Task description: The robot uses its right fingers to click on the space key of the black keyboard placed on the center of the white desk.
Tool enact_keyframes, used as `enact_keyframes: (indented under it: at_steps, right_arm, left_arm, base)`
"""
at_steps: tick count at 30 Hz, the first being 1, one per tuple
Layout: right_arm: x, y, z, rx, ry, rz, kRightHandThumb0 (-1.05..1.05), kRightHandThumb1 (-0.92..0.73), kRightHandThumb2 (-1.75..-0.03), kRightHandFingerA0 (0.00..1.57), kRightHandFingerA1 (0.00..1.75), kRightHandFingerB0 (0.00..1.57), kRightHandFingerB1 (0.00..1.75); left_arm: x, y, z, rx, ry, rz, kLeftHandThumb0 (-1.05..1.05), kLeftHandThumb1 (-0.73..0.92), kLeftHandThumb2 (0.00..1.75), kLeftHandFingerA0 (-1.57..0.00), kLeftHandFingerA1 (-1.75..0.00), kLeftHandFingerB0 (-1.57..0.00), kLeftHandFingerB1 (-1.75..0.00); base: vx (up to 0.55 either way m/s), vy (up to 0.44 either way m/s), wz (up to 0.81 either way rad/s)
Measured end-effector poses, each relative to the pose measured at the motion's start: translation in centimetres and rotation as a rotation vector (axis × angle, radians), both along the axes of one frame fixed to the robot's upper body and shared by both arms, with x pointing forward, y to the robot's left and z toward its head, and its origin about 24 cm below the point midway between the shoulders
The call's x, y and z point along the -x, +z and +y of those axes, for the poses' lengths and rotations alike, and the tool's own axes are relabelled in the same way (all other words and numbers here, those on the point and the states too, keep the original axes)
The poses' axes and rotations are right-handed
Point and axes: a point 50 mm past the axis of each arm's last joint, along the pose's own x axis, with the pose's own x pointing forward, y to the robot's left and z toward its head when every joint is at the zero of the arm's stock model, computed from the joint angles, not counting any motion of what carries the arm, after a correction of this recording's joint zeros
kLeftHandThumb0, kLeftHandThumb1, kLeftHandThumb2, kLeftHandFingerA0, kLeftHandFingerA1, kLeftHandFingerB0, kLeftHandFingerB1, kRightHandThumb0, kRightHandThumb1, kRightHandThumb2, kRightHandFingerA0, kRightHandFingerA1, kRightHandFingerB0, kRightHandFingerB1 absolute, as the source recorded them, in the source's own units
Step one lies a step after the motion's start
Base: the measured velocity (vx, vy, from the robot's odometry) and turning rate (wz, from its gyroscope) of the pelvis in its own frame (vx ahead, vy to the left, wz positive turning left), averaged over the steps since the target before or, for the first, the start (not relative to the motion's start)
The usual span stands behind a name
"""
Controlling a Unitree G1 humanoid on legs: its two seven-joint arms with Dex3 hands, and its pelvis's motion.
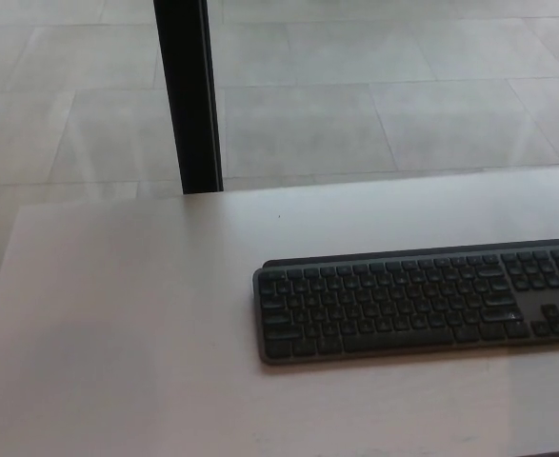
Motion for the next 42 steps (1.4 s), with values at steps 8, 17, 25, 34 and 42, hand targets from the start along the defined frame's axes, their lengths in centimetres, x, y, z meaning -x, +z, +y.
enact_keyframes:
  at_steps: [8,17,25,34,42]
  right_arm:
    - [-2.2,-2.8,5.6,0.251,0.218,0.197,-0.31,-0.6,-0.57,0.95,0.8,0.51,0.41]
    - [-2.8,-6.6,9.5,0.545,0.372,0.409,-0.28,-0.61,-0.58,0.87,0.85,0.52,0.41]
    - [-2.8,-9.3,11.2,0.757,0.445,0.531,-0.36,-0.59,-0.58,0.93,0.96,0.65,0.44]
    - [-2.3,-12.2,13.1,0.965,0.506,0.626,-0.38,-0.62,-0.58,0.9,1.1,0.64,0.44]
    - [-1.6,-15.0,14.4,1.134,0.561,0.697,-0.38,-0.62,-0.6,0.84,1.33,0.64,0.46]
  left_arm:
    - [0.0,0.0,0.0,0.006,0.011,-0.007,-0.5,0.63,0.59,-0.78,-0.69,-0.68,-0.58]
    - [0.1,-0.1,0.0,0.007,0.018,-0.008,-0.51,0.62,0.58,-0.8,-0.77,-0.69,-0.58]
    - [0.1,-0.1,0.0,0.007,0.022,-0.008,-0.5,0.63,0.59,-0.76,-0.7,-0.67,-0.59]
    - [0.1,-0.1,0.0,0.007,0.023,-0.009,-0.51,0.62,0.58,-0.76,-0.69,-0.67,-0.57]
    - [0.1,-0.1,0.0,0.007,0.024,-0.01,-0.5,0.62,0.58,-0.77,-0.73,-0.69,-0.6]
  base:
    - [0.0,0.0,0.0]
    - [0.0,0.0,0.0]
    - [0.0,0.0,0.0]
    - [0.0,0.0,0.0]
    - [0.0,0.0,0.0]
